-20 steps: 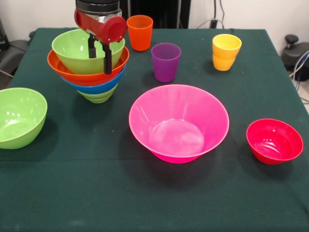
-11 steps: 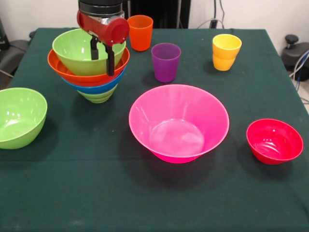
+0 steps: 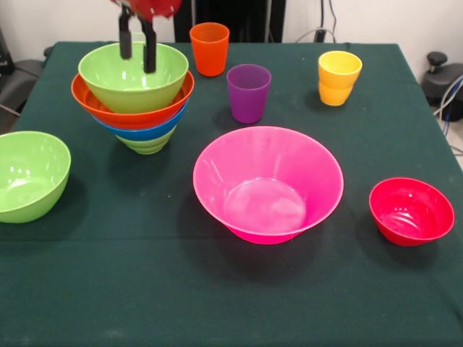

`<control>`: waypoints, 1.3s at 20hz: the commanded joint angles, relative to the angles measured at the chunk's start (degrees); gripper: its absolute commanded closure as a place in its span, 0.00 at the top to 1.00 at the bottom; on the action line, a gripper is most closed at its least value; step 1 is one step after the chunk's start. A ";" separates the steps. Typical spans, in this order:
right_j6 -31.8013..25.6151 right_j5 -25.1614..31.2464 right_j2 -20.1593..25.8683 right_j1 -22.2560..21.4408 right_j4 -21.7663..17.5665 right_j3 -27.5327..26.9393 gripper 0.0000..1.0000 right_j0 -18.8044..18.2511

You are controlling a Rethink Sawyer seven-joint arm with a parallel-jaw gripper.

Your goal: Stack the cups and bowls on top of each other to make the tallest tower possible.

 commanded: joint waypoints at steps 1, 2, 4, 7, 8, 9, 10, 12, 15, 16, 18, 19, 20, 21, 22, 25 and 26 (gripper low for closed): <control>-4.08 6.66 4.47 -2.74 0.32 3.97 1.00 -0.40; -3.83 6.41 4.44 -2.57 0.16 3.90 1.00 -0.24; -3.02 5.92 4.31 -2.19 -0.02 3.84 1.00 0.17; -1.49 4.13 3.77 -1.01 -0.57 3.58 1.00 0.97; -1.08 3.54 3.67 -0.45 -0.69 3.45 1.00 1.12; -0.80 2.91 3.55 0.18 -0.95 3.11 1.00 1.32; -0.35 2.25 3.41 0.71 -1.06 2.95 1.00 1.54; 0.36 1.50 3.10 1.18 -1.16 2.79 1.00 2.01; 0.96 1.44 2.67 1.00 -1.03 2.89 1.00 2.49; 1.10 1.31 2.47 1.00 -1.11 2.84 1.00 2.63; 0.81 1.09 2.37 1.44 -1.36 2.37 1.00 2.53; 0.67 0.88 2.32 1.74 -1.53 2.11 1.00 2.47; 0.55 0.82 2.37 1.83 -1.55 2.05 1.00 2.38; 0.43 0.75 2.42 1.93 -1.57 1.99 1.00 2.30; 0.32 0.69 2.47 2.03 -1.59 1.92 1.00 2.22; 0.22 0.48 2.54 2.24 -1.53 1.75 1.00 1.88; 0.26 0.55 2.37 2.23 -1.59 1.62 1.00 1.91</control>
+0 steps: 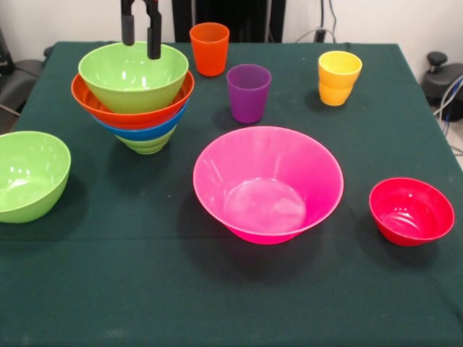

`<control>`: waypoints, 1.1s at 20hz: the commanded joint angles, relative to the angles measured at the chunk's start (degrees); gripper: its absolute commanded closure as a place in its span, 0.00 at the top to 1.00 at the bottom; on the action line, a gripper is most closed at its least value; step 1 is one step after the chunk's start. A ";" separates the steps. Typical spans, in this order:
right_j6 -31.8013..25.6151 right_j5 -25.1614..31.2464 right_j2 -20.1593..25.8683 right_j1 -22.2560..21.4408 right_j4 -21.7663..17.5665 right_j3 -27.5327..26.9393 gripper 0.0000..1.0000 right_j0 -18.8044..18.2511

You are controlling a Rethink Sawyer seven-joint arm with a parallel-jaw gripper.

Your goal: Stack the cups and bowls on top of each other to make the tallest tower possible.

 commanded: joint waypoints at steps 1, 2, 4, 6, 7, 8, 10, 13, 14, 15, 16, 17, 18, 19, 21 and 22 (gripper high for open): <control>0.22 0.15 2.29 4.08 -1.45 1.34 1.00 0.76; 0.28 0.66 2.47 3.96 -1.03 1.57 1.00 0.62; 0.07 1.23 2.42 3.33 -1.18 1.51 1.00 1.04; -0.16 2.42 2.42 2.65 -1.24 1.32 1.00 1.73; -0.05 3.11 2.50 2.57 -1.02 1.12 1.00 2.14; 0.94 3.09 2.02 2.51 -0.95 0.97 1.00 2.98; 2.24 3.65 1.48 2.64 -0.53 0.46 1.00 4.15; 3.73 4.72 0.68 2.55 0.23 -0.12 1.00 5.69; 3.92 5.00 0.45 2.50 0.37 -0.33 1.00 6.05; 4.17 5.66 0.25 2.42 0.74 -0.55 1.00 6.41; 4.41 6.26 0.04 2.28 1.08 -0.80 1.00 6.89; 4.65 6.86 -0.17 2.14 1.42 -1.05 1.00 7.37; 4.80 7.42 -0.40 2.10 1.65 -1.46 1.00 7.86; 5.28 7.74 -0.71 2.01 2.01 -1.59 1.00 8.45; 6.11 8.53 -1.41 2.24 2.56 -2.55 1.00 9.67; 6.45 9.07 -1.79 2.46 2.80 -3.19 1.00 10.25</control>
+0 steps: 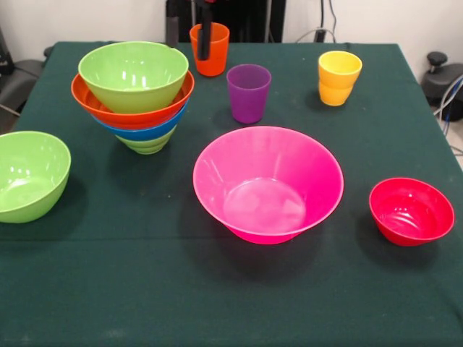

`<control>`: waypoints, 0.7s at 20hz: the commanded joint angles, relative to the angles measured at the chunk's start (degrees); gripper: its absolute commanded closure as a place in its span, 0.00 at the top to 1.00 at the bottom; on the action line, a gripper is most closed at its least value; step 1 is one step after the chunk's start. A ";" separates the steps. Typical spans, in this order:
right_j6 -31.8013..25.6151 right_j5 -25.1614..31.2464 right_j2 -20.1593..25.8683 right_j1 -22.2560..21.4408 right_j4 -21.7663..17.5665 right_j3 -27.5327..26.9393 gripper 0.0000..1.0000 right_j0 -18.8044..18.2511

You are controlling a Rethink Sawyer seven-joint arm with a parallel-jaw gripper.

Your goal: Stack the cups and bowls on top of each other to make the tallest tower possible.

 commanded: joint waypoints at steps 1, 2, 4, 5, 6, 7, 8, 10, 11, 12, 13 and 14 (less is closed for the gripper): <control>6.85 9.17 -0.43 2.73 1.94 -3.54 1.00 4.36; 7.32 9.73 -0.84 2.98 2.27 -4.14 1.00 4.92; 8.29 10.58 -1.73 3.49 2.90 -5.25 1.00 6.09; 8.72 11.15 -2.20 3.73 3.24 -5.90 1.00 6.60; 9.04 11.75 -2.58 3.89 3.59 -6.42 1.00 7.05; 9.34 12.44 -3.09 3.99 3.84 -7.08 1.00 7.55; 9.52 12.88 -3.38 4.20 4.24 -7.51 1.00 7.85; 9.94 13.08 -4.02 5.06 4.84 -8.56 1.00 8.43; 10.04 12.84 -4.21 5.70 5.12 -9.01 1.00 8.64; 10.30 12.53 -4.51 6.36 5.40 -9.53 1.00 8.87; 10.35 12.39 -4.75 7.01 5.69 -10.17 1.00 9.04; 10.55 12.04 -5.13 7.64 6.00 -10.66 1.00 9.33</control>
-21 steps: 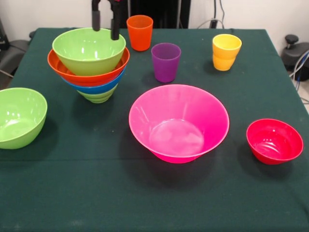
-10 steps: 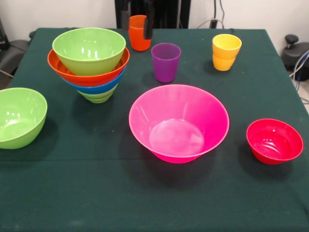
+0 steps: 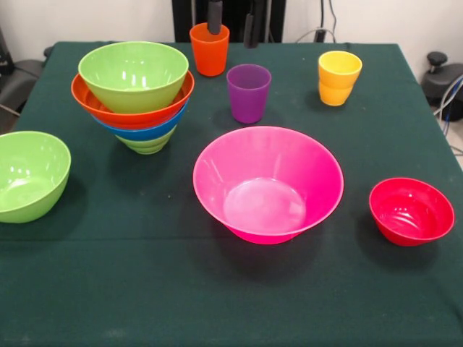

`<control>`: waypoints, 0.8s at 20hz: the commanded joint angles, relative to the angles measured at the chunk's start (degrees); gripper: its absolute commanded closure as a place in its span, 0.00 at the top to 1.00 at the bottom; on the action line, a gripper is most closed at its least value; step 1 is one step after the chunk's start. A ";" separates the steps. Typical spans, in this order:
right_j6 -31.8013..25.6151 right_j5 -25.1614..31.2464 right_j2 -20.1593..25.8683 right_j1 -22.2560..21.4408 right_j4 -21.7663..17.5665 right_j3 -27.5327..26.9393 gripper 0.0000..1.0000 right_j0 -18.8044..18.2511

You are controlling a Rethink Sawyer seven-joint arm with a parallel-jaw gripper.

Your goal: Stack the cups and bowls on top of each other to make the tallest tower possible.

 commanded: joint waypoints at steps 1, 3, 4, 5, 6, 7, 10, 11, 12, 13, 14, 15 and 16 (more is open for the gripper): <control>10.69 5.06 -1.30 7.74 1.98 -5.27 1.00 1.95; 10.91 4.12 -1.83 8.95 2.65 -5.88 1.00 2.38; 11.09 3.76 -2.20 9.50 2.90 -6.26 1.00 2.66; 11.02 3.69 -2.58 9.96 3.07 -6.76 1.00 2.91; 11.16 3.41 -2.94 10.37 3.40 -7.01 1.00 3.19; 11.15 3.04 -3.20 10.76 3.72 -7.08 1.00 3.40; 10.78 1.78 -3.78 11.94 4.64 -7.50 1.00 3.72; 10.81 1.20 -4.07 12.49 4.83 -7.88 1.00 3.78; 10.96 0.68 -4.22 12.88 5.17 -7.86 1.00 3.88; 11.24 0.22 -4.44 13.18 5.51 -7.69 1.00 4.09; 11.40 -0.13 -4.61 13.34 5.92 -7.38 1.00 4.28; 11.56 -0.41 -4.98 13.44 6.32 -7.09 1.00 4.61; 11.62 -0.62 -5.24 13.25 6.60 -6.53 1.00 5.00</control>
